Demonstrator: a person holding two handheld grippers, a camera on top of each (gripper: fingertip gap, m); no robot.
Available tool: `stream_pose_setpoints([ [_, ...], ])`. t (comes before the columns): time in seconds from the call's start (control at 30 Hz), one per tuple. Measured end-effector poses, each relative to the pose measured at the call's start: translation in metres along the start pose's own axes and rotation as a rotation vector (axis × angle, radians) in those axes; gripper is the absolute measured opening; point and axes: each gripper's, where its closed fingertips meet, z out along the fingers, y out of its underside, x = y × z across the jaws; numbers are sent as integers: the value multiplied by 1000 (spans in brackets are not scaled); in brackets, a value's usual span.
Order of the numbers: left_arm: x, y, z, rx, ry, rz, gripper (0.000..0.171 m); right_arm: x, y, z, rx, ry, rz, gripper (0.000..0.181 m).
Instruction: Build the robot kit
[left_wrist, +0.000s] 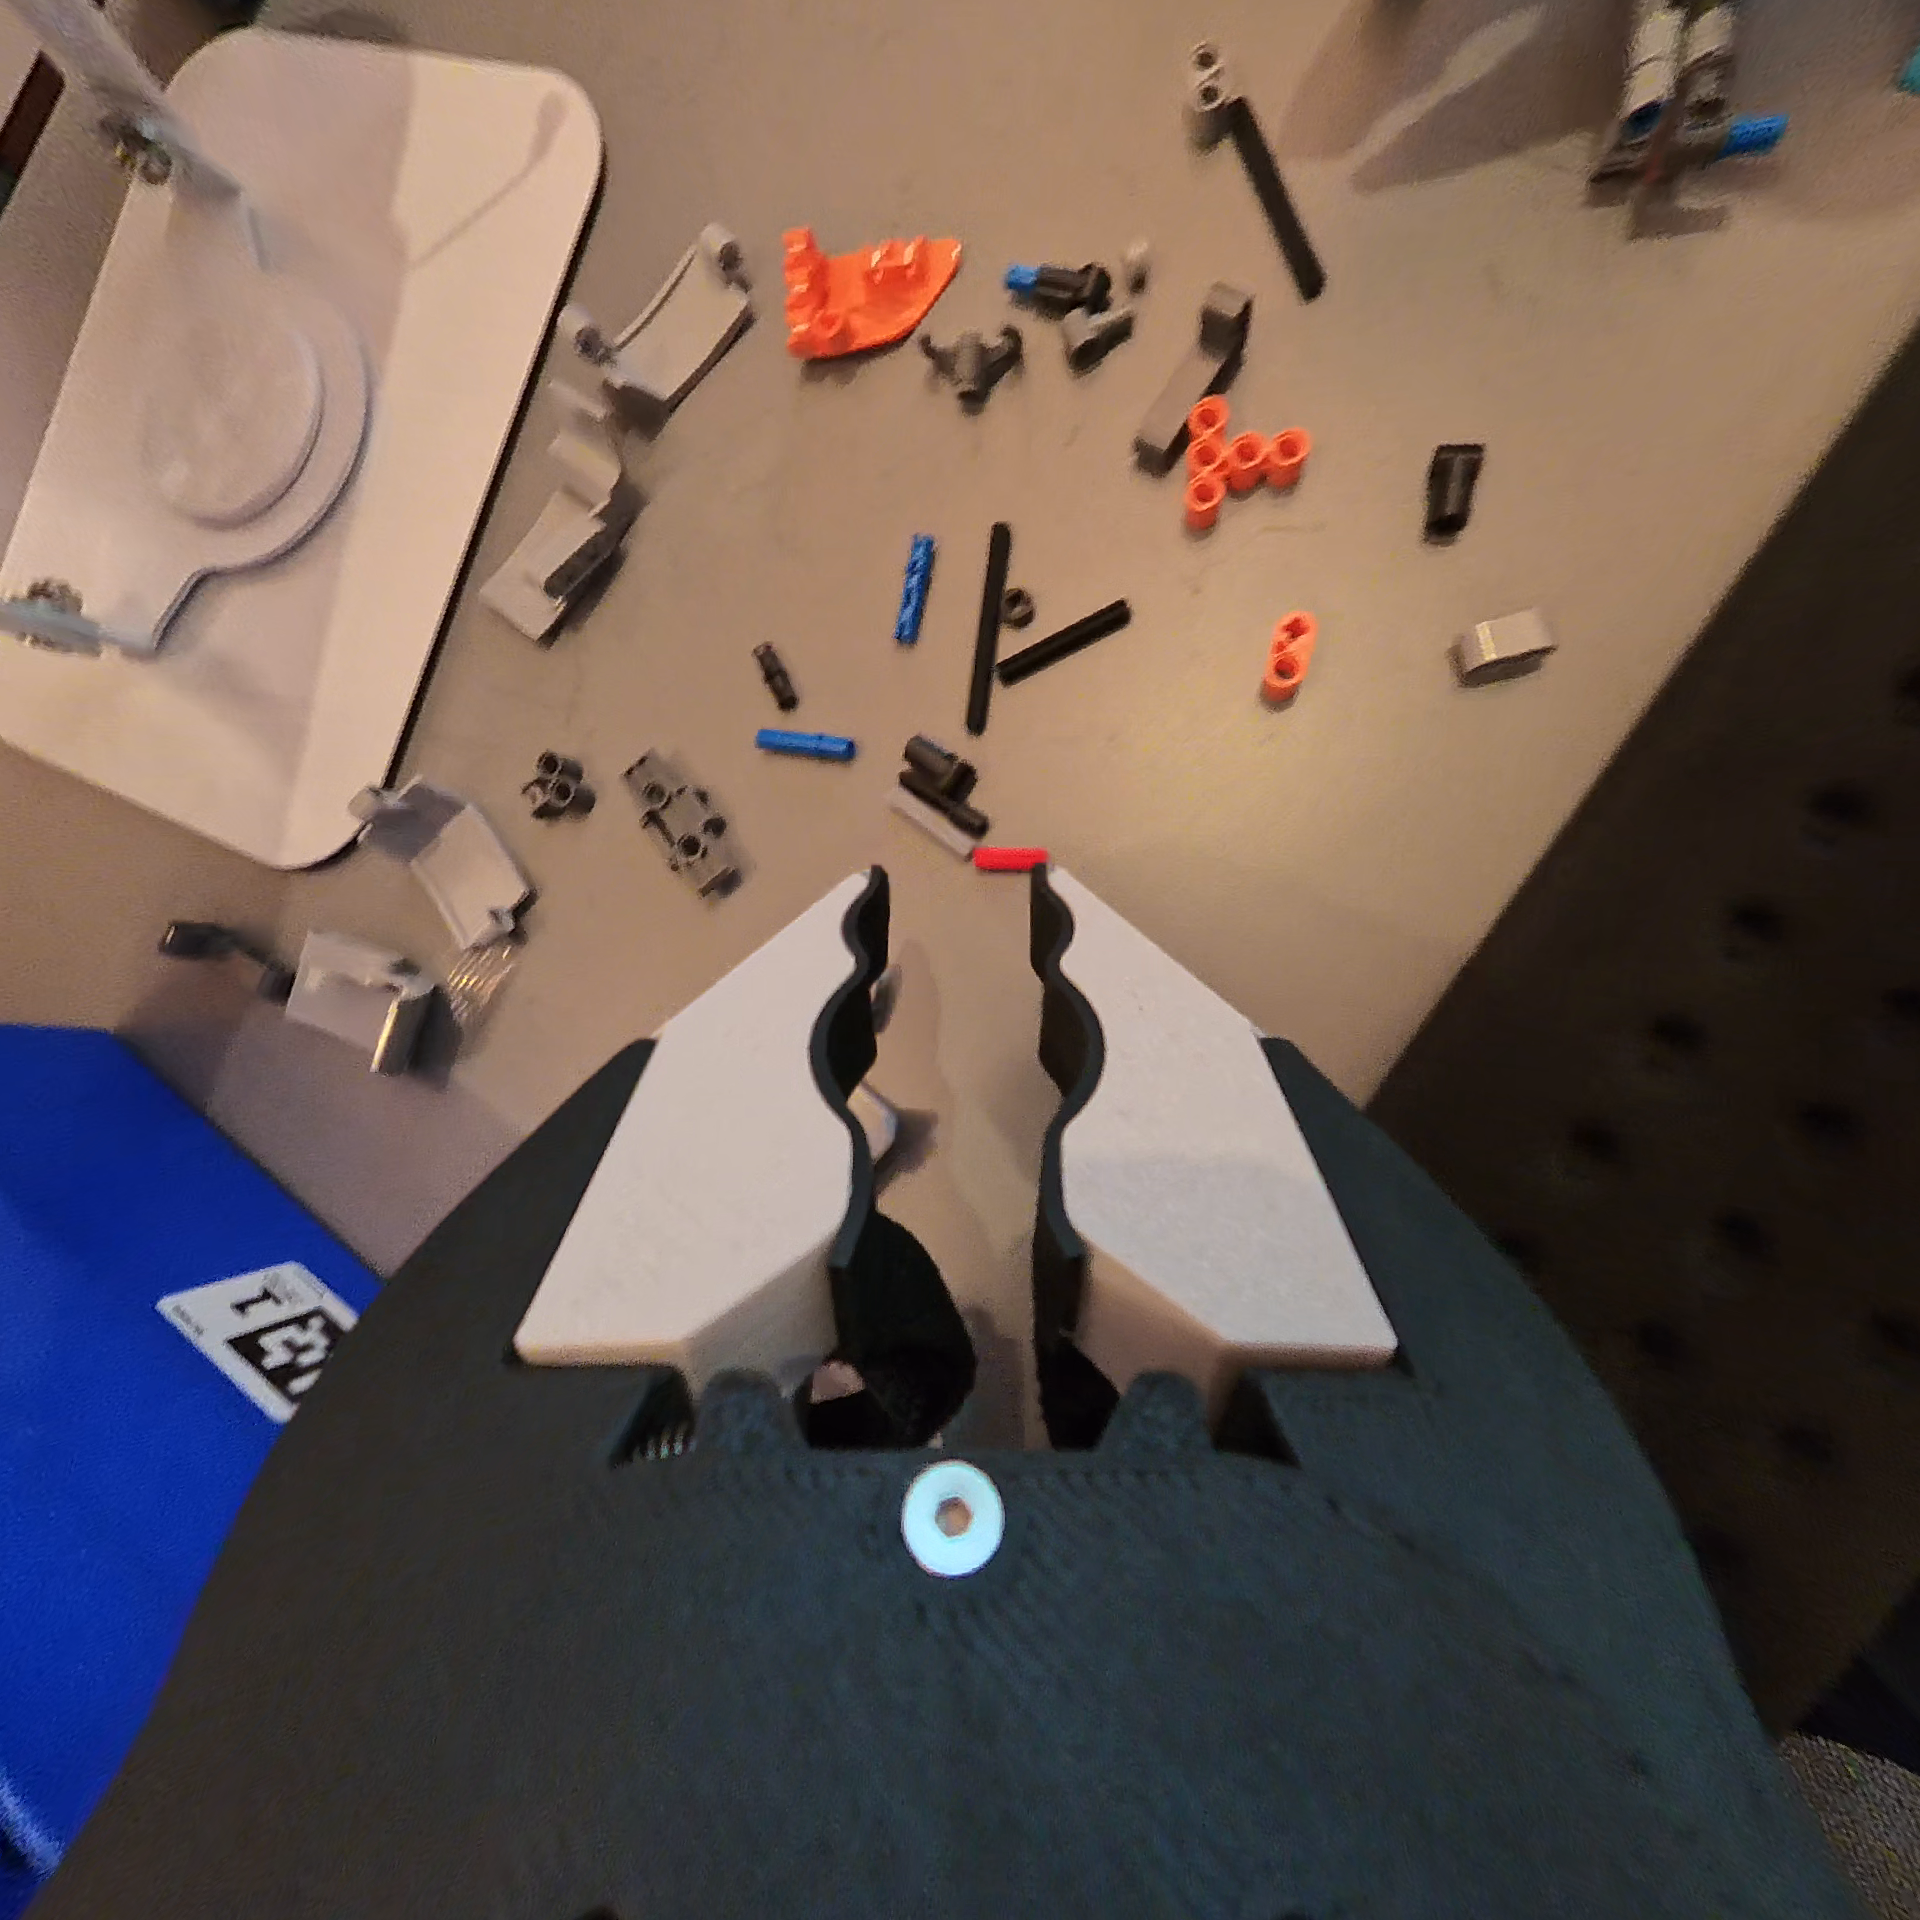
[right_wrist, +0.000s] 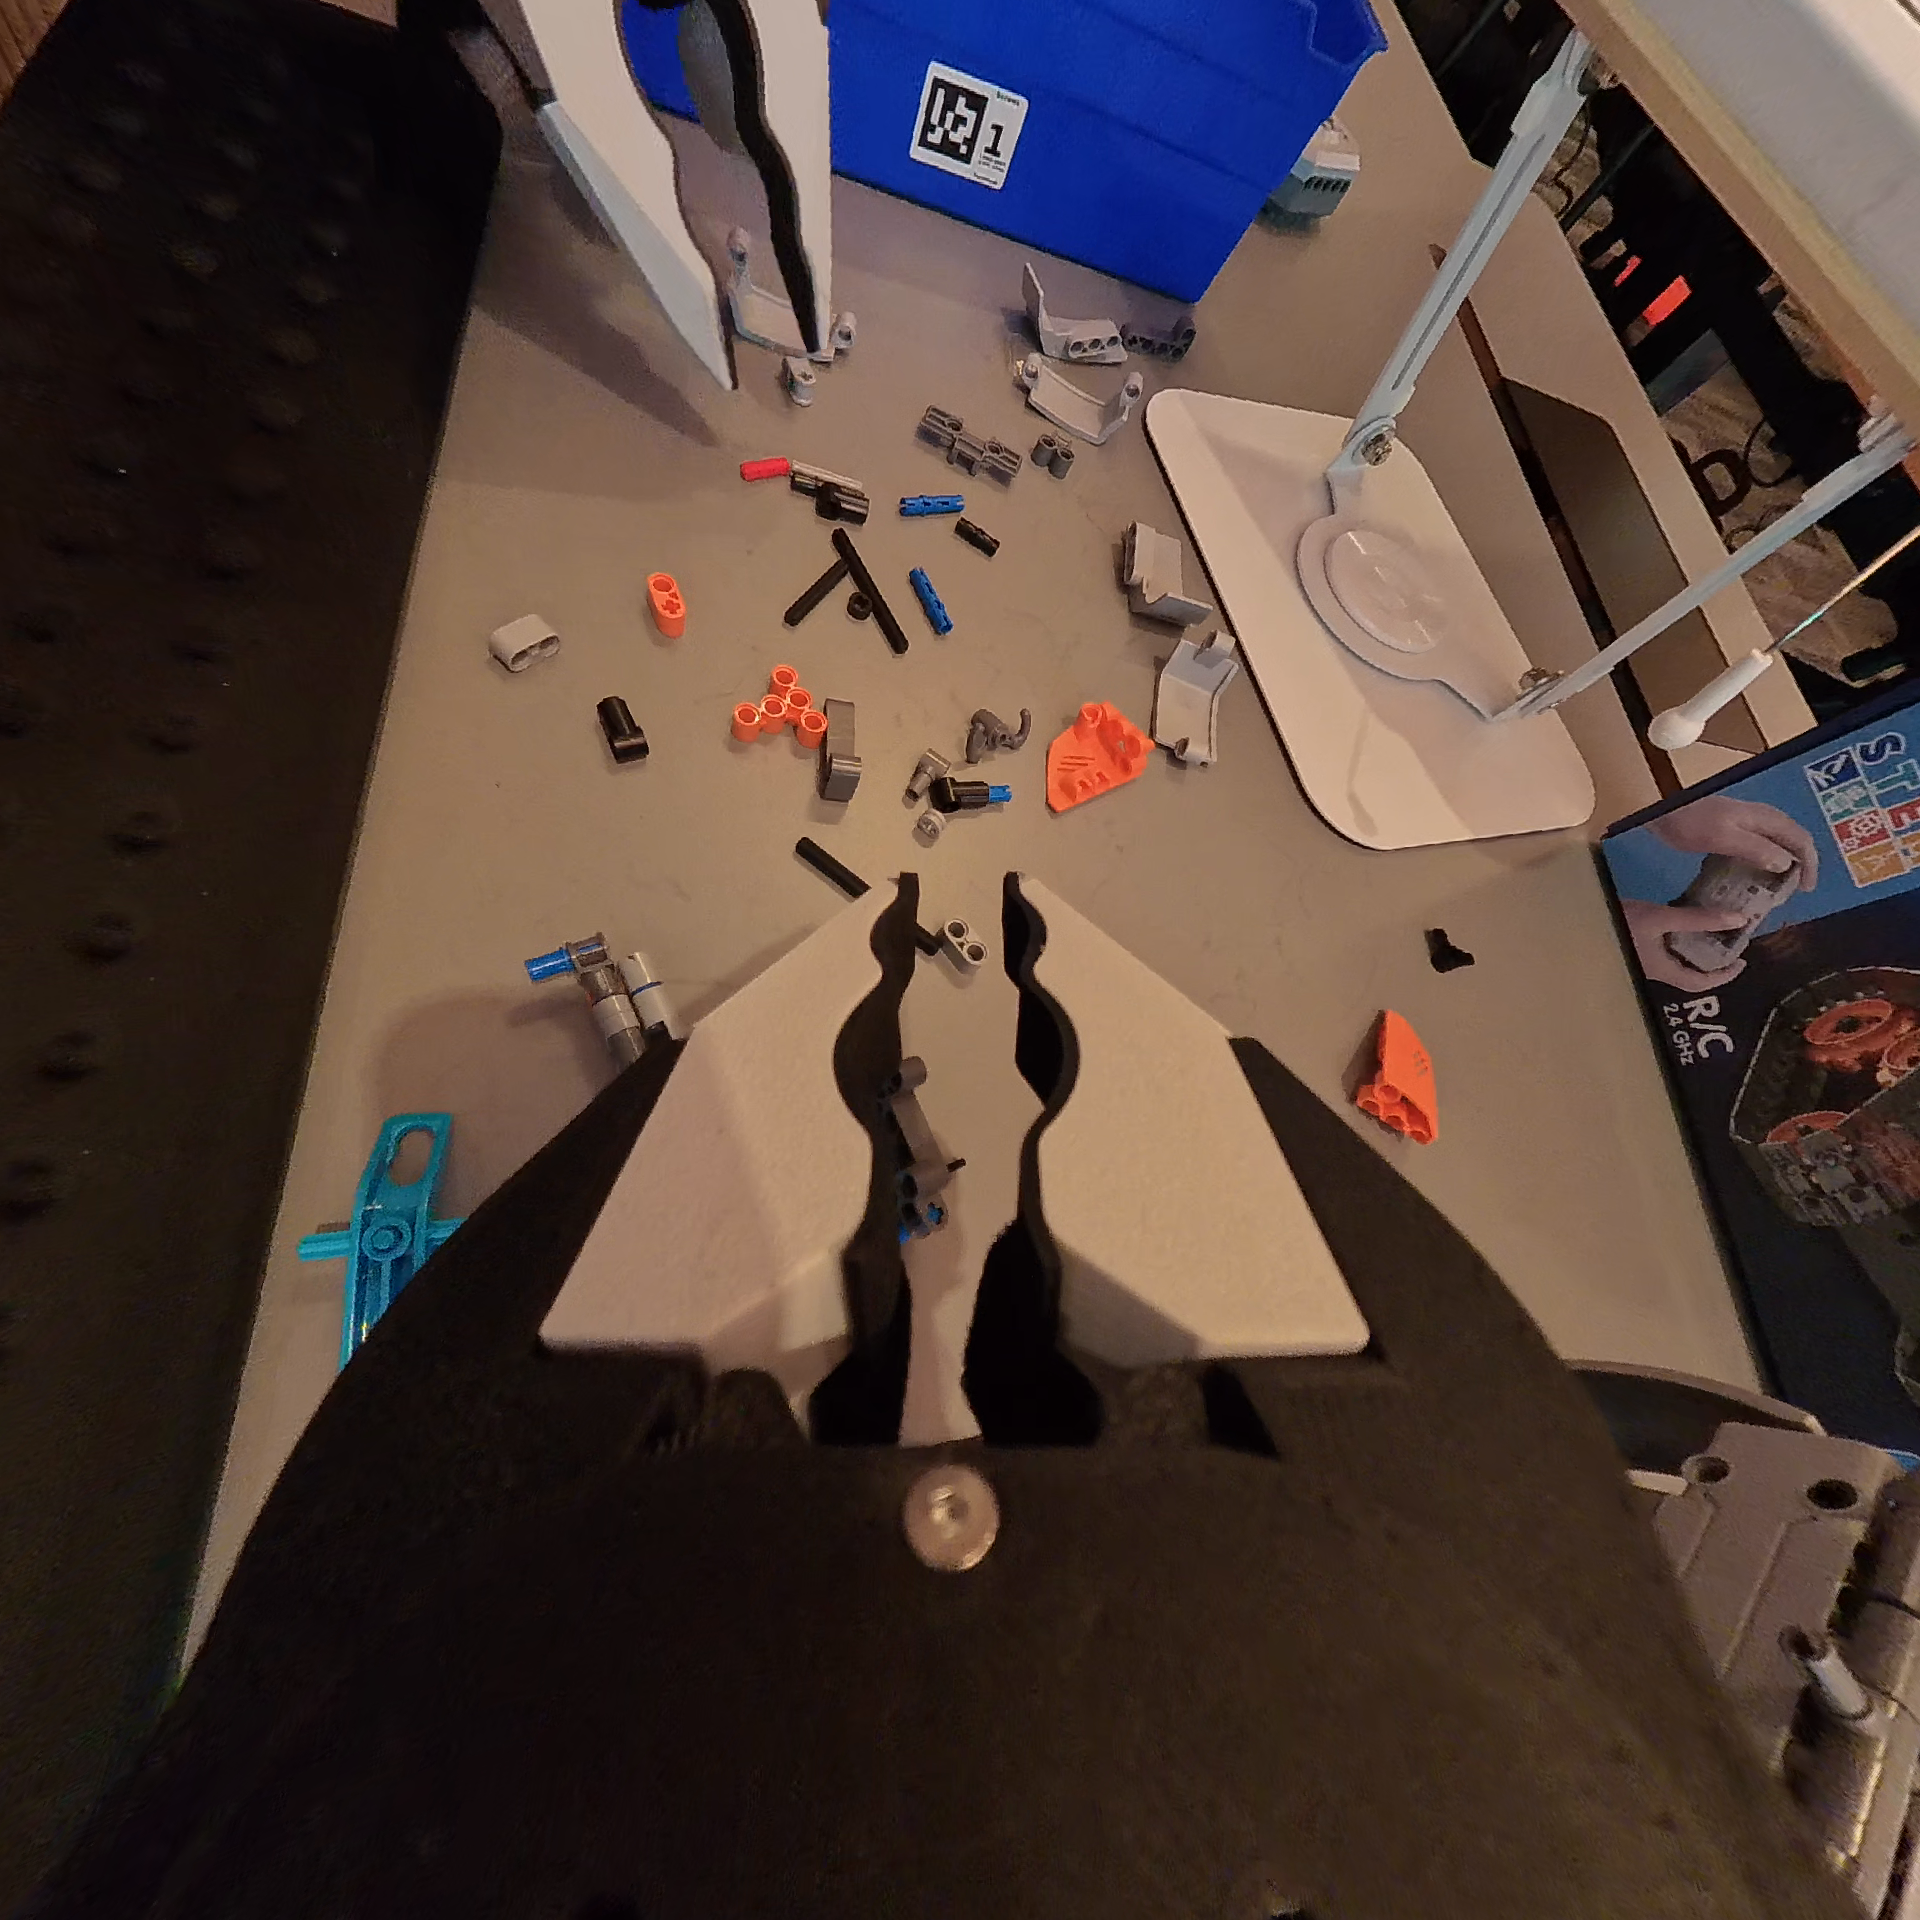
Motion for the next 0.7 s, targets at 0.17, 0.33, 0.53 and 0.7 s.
stream_pose_setpoints([
  [0.17,3,1,1,-5,10,9,25,-1,1,1,-3,-4,2,13],
  [0.33,-1,-17,14,-2,-7,72,22,-1,-1,1,-2,-1,-4,13],
  [0.53,-31,-21,15,-28,-60,72,20,3,2,-4,2,16,5,13],
  [0.7,-69,-19,-53,-7,-240,47,20,5,9,-5,0,15,17,13],
])
